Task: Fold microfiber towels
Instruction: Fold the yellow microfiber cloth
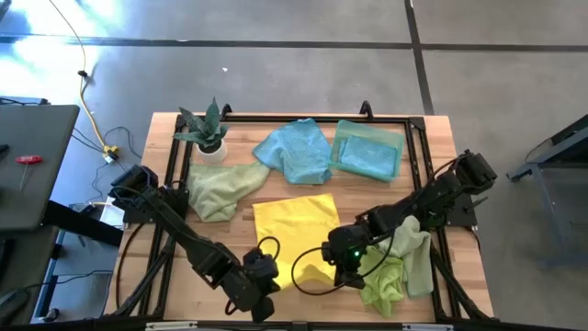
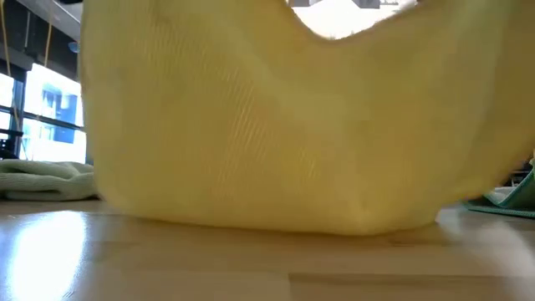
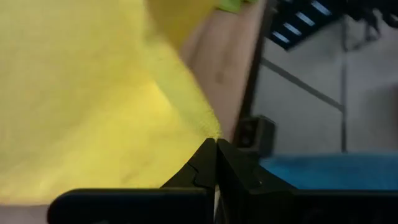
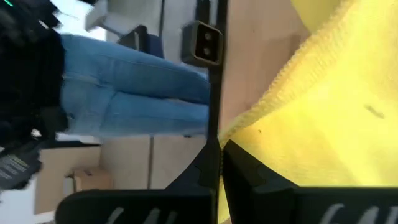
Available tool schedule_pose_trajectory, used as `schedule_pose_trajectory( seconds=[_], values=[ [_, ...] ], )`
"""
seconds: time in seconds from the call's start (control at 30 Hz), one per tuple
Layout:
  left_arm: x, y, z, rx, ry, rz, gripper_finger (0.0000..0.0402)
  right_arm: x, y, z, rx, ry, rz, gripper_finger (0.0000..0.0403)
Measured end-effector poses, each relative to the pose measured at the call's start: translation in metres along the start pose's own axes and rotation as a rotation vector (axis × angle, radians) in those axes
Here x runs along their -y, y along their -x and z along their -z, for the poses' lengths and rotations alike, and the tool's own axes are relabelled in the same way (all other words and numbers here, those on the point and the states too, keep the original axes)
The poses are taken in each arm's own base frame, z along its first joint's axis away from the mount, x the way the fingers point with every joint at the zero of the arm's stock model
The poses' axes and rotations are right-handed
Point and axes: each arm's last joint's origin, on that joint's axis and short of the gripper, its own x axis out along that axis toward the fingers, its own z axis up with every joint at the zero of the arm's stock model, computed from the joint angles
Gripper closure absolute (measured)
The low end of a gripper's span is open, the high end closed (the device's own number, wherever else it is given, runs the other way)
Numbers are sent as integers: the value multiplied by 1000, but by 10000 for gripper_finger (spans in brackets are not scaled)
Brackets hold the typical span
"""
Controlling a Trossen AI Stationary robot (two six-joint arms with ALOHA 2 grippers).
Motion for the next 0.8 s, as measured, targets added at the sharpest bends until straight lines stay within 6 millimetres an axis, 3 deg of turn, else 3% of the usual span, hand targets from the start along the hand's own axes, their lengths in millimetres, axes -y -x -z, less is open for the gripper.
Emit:
schedule_pose_trajectory(
  seconds=[0.3,0.8],
  values=[
    [-21,-4,-9,10,181,-161,402,21,13,-10,19,43,62,403],
    [-79,-15,-51,-9,292,-429,402,99,75,-22,-63,142,212,403]
  ],
)
